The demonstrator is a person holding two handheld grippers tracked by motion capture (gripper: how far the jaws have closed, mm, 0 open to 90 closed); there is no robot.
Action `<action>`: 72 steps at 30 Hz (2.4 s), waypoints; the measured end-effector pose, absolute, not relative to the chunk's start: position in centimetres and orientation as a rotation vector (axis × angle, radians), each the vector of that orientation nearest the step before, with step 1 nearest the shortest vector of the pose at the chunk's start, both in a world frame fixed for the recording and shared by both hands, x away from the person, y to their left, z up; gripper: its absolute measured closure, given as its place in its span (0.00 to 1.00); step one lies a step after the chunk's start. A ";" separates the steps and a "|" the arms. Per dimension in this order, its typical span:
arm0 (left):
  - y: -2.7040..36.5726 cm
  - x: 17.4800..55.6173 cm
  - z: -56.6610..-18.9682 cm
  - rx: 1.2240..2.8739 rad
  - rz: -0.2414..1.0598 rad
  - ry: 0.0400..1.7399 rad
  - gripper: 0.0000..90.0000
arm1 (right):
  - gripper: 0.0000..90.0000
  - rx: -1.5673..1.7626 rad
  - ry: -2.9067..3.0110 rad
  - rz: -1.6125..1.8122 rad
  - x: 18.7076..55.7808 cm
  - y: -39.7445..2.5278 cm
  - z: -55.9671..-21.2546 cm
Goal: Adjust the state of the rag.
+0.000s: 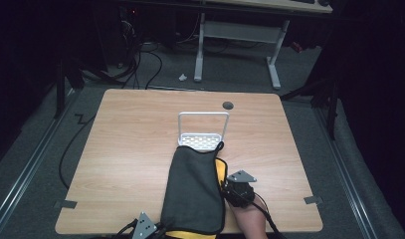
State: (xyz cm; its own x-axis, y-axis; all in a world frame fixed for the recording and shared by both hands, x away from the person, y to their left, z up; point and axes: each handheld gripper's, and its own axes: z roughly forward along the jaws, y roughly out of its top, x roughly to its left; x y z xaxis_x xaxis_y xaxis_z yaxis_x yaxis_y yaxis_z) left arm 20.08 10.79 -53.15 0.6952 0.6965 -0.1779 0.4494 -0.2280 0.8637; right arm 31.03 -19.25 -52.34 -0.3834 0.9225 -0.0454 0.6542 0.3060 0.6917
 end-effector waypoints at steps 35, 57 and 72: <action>9.8 20.0 -53.8 1.931 0.248 0.843 0.88 | 0.89 1.443 2.056 0.891 36.8 -16.9 -51.8; 10.3 22.8 -52.0 1.840 0.277 0.875 0.67 | 0.66 1.361 1.984 0.947 29.4 -22.7 -49.8; 6.7 30.7 -52.9 2.125 0.360 0.915 0.69 | 0.72 1.402 2.128 0.876 32.4 -20.6 -52.5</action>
State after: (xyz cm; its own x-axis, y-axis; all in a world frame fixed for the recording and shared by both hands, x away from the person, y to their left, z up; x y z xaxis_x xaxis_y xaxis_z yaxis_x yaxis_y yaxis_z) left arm 30.75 6.68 -52.90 0.7009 0.7119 -0.0438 0.4912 -0.4372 0.7534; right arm 32.36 -20.62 -52.47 -0.3870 0.9219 -0.0196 0.6406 0.2841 0.7134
